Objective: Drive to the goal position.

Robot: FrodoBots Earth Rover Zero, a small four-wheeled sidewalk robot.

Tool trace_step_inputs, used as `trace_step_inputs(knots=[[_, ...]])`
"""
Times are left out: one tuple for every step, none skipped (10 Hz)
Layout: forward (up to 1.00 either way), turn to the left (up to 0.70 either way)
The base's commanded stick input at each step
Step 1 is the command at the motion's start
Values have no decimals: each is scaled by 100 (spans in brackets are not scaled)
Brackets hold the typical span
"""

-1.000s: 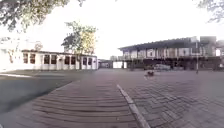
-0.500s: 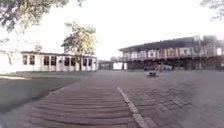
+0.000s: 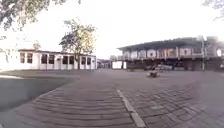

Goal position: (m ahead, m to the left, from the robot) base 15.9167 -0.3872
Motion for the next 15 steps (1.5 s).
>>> trace_step_inputs(knots=[[70,0],[70,0],[70,0],[70,0],[70,0],[70,0],[70,0],[70,0],[70,0],[70,0],[70,0],[70,35],[70,28],[70,13],[70,0]])
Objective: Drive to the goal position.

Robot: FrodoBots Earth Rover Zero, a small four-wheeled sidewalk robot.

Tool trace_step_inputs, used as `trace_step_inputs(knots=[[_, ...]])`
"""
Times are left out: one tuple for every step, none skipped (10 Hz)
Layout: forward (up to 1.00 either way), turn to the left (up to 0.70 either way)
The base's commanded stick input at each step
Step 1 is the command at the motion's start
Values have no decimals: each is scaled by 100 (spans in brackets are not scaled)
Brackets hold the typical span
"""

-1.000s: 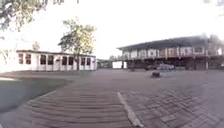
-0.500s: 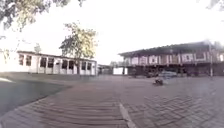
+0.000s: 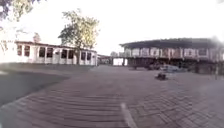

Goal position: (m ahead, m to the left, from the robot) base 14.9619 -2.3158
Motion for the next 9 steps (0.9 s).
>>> trace_step_inputs(knots=[[70,0],[70,0],[70,0],[70,0],[70,0],[70,0],[70,0],[70,0],[70,0]])
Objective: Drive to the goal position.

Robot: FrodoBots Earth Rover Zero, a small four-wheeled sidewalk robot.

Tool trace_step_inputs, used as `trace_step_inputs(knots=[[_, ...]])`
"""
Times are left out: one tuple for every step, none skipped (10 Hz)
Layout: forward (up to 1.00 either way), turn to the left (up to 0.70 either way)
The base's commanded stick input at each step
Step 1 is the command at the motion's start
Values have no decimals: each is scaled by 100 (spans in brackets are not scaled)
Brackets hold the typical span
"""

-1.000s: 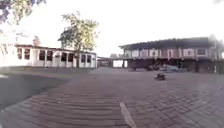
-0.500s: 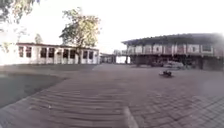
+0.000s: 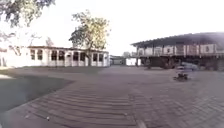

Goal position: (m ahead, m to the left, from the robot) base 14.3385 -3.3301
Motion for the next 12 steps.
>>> trace_step_inputs(knots=[[70,0],[70,0],[70,0],[70,0],[70,0],[70,0],[70,0],[70,0],[70,0],[70,0],[70,0],[70,0]])
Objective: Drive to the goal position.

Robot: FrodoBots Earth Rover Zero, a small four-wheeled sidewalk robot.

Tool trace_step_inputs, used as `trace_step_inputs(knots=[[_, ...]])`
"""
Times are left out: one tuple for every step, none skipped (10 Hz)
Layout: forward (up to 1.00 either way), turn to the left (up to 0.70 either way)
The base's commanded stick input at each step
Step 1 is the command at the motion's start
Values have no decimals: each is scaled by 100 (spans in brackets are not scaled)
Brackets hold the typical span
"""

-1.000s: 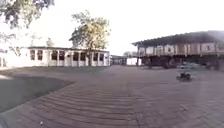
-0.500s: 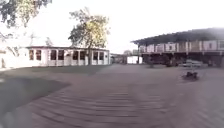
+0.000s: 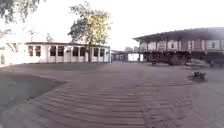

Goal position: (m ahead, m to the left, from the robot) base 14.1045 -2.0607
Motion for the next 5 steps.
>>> trace_step_inputs(knots=[[70,0],[70,0],[70,0],[70,0],[70,0]])
